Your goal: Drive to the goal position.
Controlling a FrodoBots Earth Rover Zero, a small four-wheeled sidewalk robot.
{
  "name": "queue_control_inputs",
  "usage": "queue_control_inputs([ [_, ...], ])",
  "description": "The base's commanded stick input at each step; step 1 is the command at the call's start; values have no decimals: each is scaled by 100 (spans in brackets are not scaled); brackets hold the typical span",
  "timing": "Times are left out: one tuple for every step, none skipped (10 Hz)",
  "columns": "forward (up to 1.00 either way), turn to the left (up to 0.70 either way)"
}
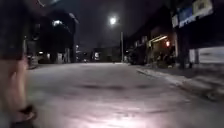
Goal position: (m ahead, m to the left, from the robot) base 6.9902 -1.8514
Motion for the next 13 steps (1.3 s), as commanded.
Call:
queue_control_inputs([
  [100, 0],
  [100, 0],
  [100, -1],
  [100, -3],
  [100, -5],
  [100, -20],
  [100, -40],
  [100, -31],
  [100, 0],
  [100, 0],
  [100, 0],
  [100, 0],
  [100, 0],
])
